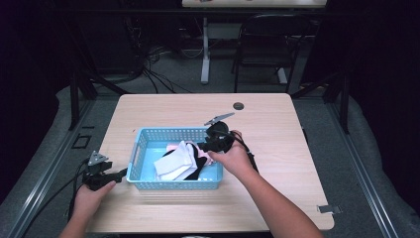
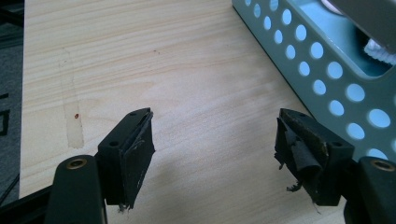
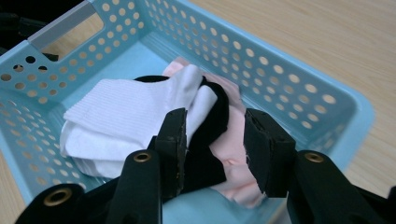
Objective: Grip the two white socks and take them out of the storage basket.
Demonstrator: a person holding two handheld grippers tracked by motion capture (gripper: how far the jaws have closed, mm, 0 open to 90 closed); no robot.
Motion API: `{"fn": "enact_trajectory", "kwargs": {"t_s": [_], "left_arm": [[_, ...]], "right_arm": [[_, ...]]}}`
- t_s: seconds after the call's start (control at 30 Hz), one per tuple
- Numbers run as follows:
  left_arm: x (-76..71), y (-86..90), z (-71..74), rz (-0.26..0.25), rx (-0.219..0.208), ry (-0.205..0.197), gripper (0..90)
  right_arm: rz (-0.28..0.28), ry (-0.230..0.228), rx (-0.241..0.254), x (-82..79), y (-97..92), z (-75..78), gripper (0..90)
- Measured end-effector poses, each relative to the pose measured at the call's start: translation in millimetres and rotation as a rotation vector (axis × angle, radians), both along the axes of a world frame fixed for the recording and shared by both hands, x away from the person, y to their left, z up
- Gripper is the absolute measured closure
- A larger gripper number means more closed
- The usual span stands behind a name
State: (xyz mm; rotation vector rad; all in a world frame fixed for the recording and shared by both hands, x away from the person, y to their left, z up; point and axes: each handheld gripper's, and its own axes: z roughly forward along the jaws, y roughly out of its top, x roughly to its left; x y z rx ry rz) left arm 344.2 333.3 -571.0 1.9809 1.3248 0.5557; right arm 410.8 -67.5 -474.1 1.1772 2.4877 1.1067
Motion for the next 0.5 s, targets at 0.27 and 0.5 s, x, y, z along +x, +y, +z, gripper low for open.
{"fn": "enact_trajectory", "kwargs": {"t_s": [0.27,0.5], "left_arm": [[0.1,0.6,0.5,-0.004,-0.002,-0.004,27.8],[0.2,0.0,0.8,-0.006,-0.005,-0.005,27.8]], "right_arm": [[0.026,0.051,-0.032,19.1,31.5,-13.5,58.9],[0.011,0.086,-0.037,33.9,48.7,-23.2,58.1]]}}
